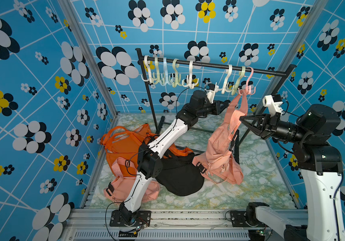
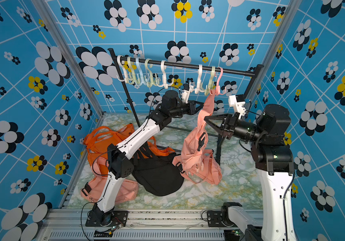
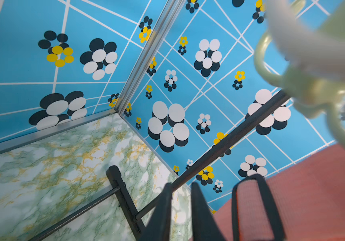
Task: Take the bag off the hook
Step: Pick up the bag from the hook.
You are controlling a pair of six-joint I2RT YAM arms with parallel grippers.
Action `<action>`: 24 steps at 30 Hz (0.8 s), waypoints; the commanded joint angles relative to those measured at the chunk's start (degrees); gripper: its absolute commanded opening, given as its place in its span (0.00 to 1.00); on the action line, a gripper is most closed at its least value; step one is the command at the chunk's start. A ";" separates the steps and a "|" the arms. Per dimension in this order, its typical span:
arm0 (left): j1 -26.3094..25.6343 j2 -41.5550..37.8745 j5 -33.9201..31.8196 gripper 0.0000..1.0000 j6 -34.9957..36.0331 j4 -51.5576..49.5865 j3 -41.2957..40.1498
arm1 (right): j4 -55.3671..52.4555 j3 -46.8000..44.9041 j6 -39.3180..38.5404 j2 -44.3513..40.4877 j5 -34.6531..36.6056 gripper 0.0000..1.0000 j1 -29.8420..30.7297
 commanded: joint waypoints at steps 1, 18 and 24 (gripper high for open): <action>0.73 -4.36 4.62 0.90 -2.04 7.91 -7.53 | -0.50 3.13 -0.47 0.27 -1.85 0.00 -0.47; -4.73 7.07 8.20 0.88 6.39 -3.58 8.86 | 0.45 5.41 2.19 0.43 -2.65 0.00 -0.49; -4.29 7.45 5.17 0.07 6.18 -6.08 11.91 | 0.97 5.81 2.40 0.79 -2.30 0.00 -0.71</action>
